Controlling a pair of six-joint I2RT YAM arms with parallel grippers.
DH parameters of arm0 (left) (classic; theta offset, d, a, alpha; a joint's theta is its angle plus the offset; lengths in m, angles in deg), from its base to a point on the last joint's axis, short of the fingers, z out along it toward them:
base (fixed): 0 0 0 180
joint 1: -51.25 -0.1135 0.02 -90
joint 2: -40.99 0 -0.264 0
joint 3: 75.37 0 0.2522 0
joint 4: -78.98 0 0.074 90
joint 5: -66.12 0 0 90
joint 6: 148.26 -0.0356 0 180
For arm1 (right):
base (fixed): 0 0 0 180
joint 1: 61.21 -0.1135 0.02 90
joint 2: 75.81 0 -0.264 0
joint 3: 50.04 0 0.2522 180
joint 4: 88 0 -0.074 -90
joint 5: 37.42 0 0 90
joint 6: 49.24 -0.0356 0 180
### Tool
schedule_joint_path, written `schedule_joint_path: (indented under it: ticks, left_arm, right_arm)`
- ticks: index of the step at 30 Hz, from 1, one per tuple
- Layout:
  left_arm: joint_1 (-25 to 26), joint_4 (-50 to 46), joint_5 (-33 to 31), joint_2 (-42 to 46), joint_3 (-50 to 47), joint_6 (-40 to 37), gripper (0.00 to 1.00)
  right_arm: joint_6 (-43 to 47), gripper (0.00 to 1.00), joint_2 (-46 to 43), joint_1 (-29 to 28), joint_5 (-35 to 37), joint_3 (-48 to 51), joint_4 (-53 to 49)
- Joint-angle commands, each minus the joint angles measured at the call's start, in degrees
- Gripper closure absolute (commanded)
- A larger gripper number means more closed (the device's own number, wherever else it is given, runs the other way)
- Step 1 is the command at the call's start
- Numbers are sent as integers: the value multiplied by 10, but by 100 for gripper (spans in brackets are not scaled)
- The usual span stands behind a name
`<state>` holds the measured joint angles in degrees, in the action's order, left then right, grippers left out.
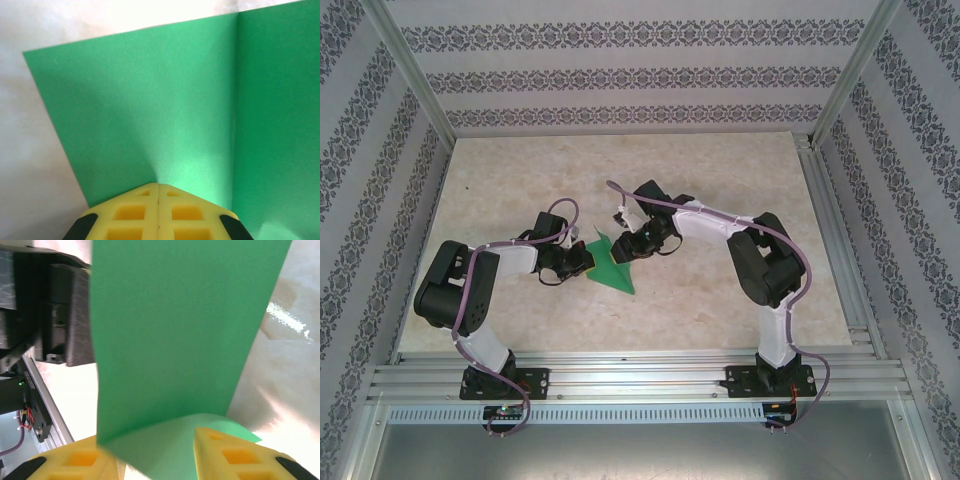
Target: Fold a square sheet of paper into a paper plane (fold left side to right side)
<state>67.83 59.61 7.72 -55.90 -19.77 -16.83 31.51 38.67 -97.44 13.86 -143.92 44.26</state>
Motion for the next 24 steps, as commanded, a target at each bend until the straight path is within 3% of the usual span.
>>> schedule_joint_path:
  ticks: [1,8,19,24]
  left_arm:
    - [4,-31,-41,-14,0,-14,99]
    - [3,-32,-40,-14,3,-16,99]
    - [4,-32,-40,-13,2,-15,99]
    - [4,-32,-38,-14,4,-16,99]
  right_arm:
    - [11,61,-30,5,-8,-17,-10]
    - [17,64,-24,-1,6,-31,-25]
    - [21,51,-61,-69,142,0,-1]
    - [7,48,-56,-93,168,9,21]
